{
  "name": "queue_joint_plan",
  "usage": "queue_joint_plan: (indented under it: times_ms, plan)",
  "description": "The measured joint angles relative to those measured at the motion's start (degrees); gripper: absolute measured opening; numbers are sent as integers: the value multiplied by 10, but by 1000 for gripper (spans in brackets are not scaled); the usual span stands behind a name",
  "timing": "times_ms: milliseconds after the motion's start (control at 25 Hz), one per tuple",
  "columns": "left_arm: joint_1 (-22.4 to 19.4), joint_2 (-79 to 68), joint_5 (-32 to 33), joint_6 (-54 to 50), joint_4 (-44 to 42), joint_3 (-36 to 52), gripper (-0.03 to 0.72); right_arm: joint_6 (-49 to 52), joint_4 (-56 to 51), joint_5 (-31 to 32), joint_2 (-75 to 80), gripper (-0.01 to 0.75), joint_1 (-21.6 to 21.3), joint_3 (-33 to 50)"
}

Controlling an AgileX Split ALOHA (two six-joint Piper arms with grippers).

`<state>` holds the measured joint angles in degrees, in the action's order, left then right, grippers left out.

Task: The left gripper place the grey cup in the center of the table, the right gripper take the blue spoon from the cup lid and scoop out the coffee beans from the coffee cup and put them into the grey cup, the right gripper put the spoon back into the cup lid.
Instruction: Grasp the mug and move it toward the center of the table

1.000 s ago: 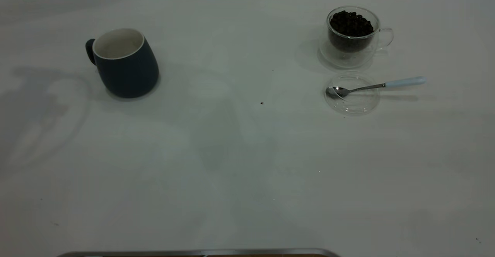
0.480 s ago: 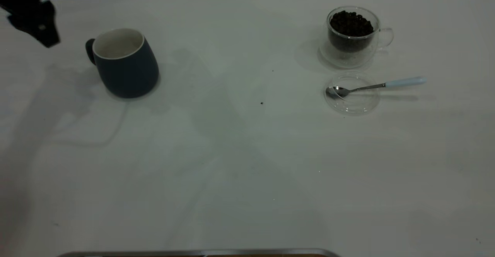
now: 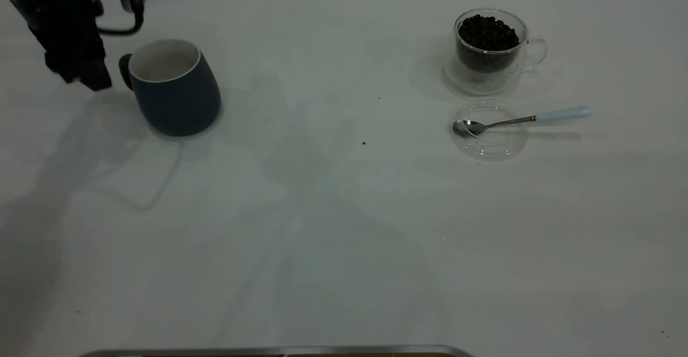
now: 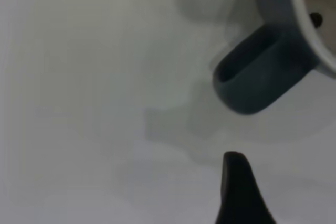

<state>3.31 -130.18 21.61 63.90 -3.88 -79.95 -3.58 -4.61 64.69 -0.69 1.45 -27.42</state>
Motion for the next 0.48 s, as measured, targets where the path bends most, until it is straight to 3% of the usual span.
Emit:
queue_joint_plan:
  times_ms: [480]
  plan:
    - [18,-35,-26,26,2,0,508,0,0,0,0,240,0,0]
